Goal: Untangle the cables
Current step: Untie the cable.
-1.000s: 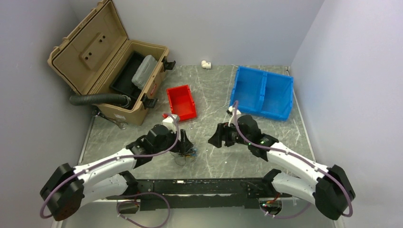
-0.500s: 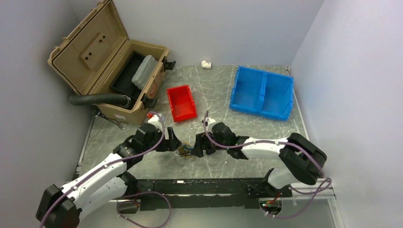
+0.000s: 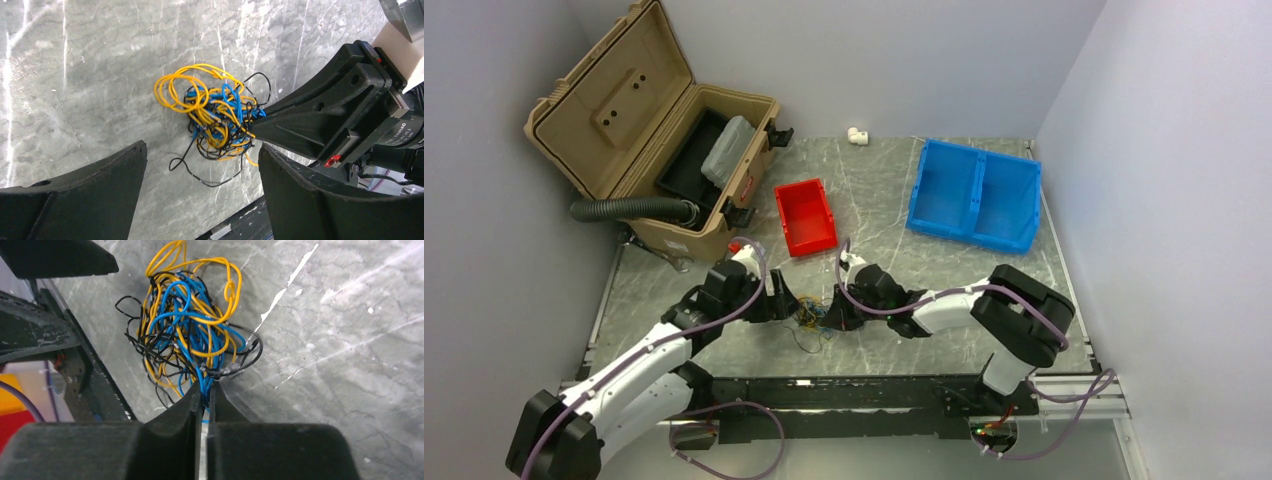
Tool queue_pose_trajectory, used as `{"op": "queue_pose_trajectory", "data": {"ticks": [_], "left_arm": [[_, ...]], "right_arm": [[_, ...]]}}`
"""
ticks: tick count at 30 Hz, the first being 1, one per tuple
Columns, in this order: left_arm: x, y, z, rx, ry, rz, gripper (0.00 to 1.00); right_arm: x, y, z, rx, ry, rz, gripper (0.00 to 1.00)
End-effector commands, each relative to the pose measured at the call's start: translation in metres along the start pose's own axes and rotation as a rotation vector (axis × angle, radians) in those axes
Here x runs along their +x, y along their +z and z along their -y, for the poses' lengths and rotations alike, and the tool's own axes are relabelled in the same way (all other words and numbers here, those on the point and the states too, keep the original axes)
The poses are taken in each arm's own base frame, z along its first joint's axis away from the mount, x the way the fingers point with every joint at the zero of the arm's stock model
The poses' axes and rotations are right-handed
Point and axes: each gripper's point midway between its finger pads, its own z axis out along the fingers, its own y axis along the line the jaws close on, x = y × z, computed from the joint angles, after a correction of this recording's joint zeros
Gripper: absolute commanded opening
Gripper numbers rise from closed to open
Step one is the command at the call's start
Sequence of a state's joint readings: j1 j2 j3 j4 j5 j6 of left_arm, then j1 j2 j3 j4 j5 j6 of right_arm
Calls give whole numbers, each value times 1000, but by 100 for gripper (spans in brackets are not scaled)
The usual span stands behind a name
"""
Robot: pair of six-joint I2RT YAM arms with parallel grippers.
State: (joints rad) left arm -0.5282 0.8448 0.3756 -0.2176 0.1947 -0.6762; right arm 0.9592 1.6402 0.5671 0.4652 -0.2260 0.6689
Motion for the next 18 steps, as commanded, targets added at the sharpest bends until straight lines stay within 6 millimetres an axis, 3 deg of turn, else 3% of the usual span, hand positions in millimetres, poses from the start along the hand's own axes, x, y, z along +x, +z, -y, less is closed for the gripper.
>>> {"op": "queue_pose_trajectory", "data": {"ticks": [1, 11, 18], "left_arm": [[-14, -10, 11, 32, 23, 43, 85], [-23, -14, 39, 179, 87, 67, 83], [-26, -6, 59, 265, 90, 54, 82]], "right_arm": [[-33, -6, -16, -17, -25, 115, 0], [-66, -61, 2, 185, -66, 273, 0], [-55, -81, 6, 171, -49, 304, 0]]}}
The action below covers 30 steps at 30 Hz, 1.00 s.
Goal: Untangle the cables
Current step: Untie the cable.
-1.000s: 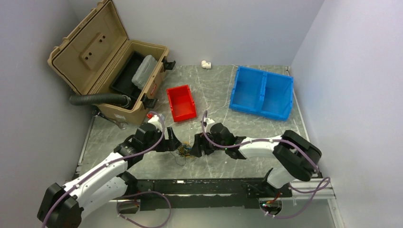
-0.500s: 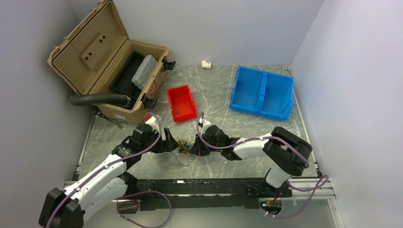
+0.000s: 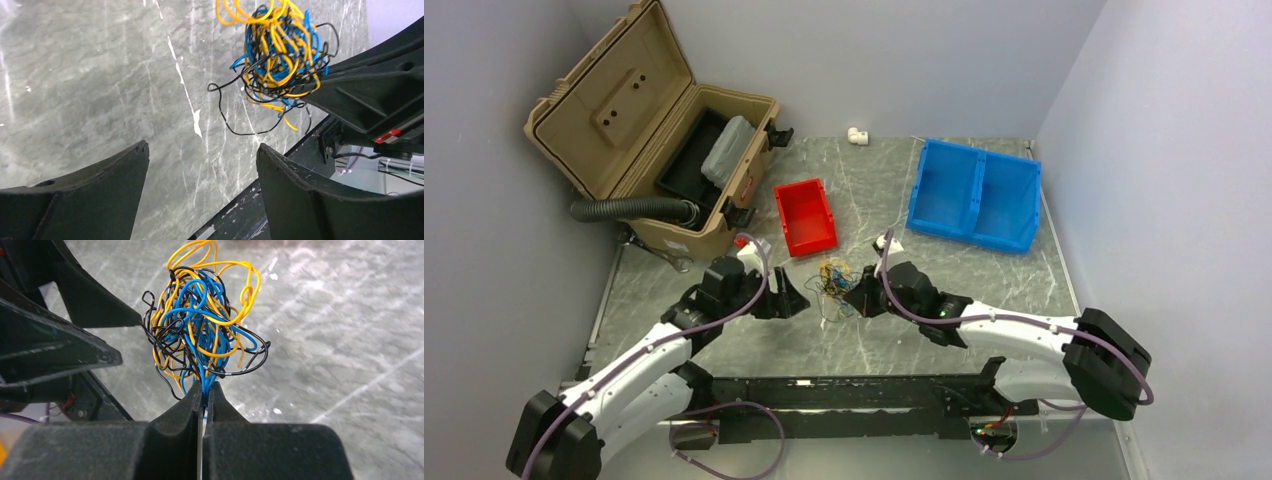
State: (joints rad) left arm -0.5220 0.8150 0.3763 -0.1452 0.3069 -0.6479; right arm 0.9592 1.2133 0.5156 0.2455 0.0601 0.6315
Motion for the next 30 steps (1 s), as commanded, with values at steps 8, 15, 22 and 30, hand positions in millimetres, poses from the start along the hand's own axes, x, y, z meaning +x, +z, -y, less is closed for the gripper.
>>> {"op": "queue_pose_trajectory", "data": {"ticks": [8, 15, 22, 30], "left_arm": [[-23, 26, 52, 137, 87, 0, 80], [-17, 45, 57, 156, 69, -35, 78], [-11, 66, 74, 202, 38, -69, 72], [-9, 87, 74, 221, 14, -98, 22]], "right_arm": [[21, -7, 21, 51, 12, -23, 0], [24, -7, 20, 46, 19, -29, 0], [25, -7, 18, 29, 24, -29, 0], [29, -8, 19, 27, 62, -29, 0]]}}
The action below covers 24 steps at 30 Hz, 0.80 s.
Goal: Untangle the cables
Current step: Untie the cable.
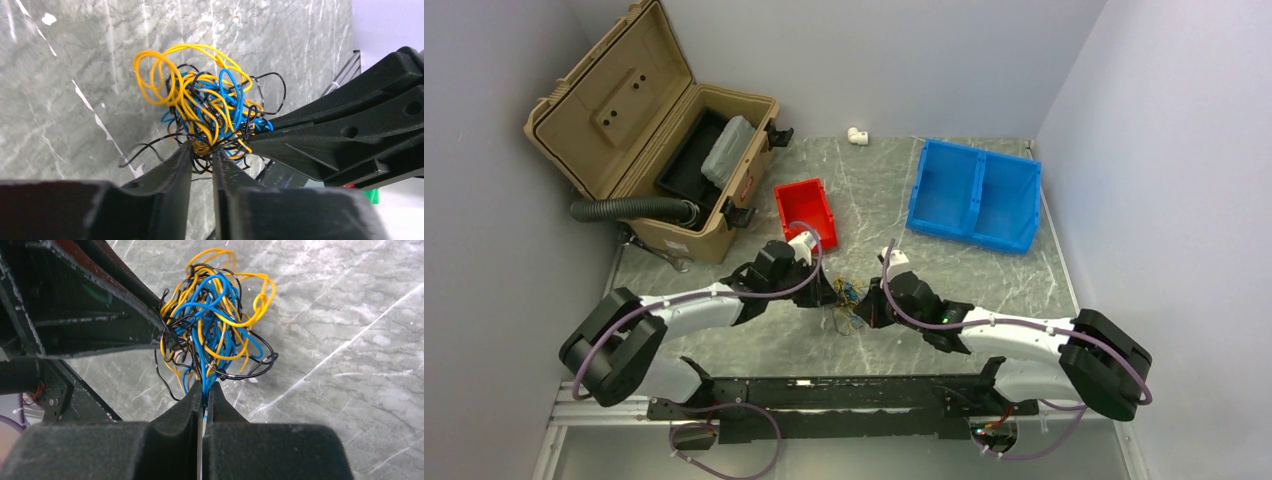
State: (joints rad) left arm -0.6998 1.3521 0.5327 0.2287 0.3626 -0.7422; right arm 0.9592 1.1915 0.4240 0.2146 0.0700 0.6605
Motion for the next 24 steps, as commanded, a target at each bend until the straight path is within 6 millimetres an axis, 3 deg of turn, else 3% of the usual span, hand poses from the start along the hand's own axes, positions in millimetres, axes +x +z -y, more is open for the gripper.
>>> {"op": "queue_pose_trajectory", "data": {"ticks": [1, 4, 13, 15, 19, 24], "left_arm": [[-24, 6, 21, 81, 27, 57, 14], [-22, 7, 14, 60, 26, 55, 0], [-1, 6, -7, 27, 27, 21, 0], [3, 6, -8, 32, 32, 13, 0], [5, 6, -7, 40, 42, 4, 0], [5, 8, -6, 47, 52, -6, 0]], "right_arm": [[-5, -1, -8, -39, 47, 41, 0], [-1, -4, 4, 13, 73, 44, 3], [-9, -30, 47, 225, 96, 123, 18], [-14, -35, 50, 238, 84, 148, 22], [-24, -40, 50, 240, 51, 183, 41], [-24, -36, 42, 213, 11, 153, 43]]}}
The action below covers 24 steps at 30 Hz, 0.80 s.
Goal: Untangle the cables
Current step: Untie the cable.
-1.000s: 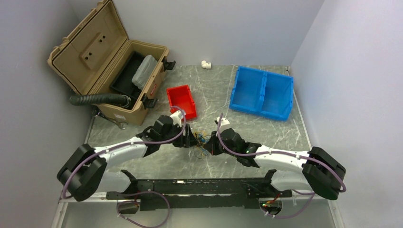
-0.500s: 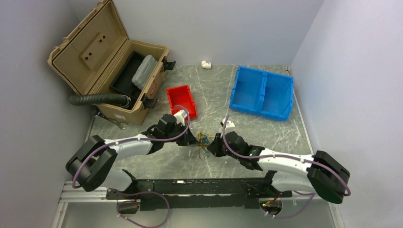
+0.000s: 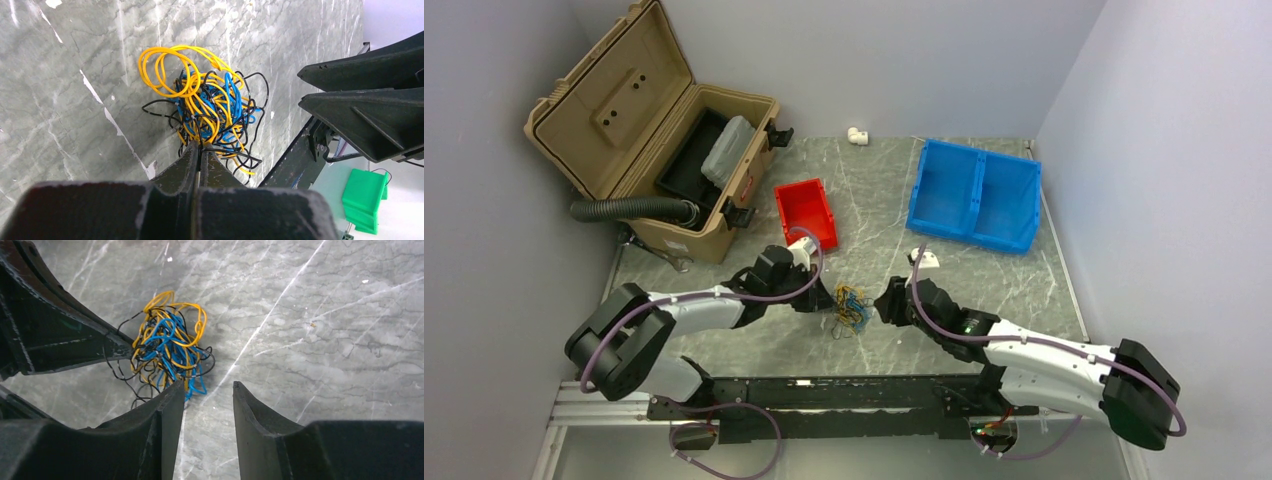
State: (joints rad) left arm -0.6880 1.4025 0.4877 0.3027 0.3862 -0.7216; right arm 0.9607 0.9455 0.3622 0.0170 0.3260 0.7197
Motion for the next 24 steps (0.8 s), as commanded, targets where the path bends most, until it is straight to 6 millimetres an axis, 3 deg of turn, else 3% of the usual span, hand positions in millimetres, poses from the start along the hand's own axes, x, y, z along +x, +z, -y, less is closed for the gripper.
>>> {"op": "queue_pose_trajectory", "data": {"ticks": [1, 10, 18, 21, 24], "left_arm": [[-7, 2, 9, 48, 48, 13, 0], [-7, 3, 9, 47, 55, 5, 0], [-7, 4, 9, 47, 54, 0, 0], [-8, 4, 9, 44, 59, 0, 0], [-8, 4, 7, 33, 63, -4, 0]], "right_arm": [[-4, 2, -5, -11, -49, -3, 43], [21, 24, -42, -176, -101, -129, 45], [30, 43, -43, -140, -121, -181, 41], [28, 43, -41, -129, -117, -171, 30], [25, 41, -35, -96, -109, -160, 6]]}}
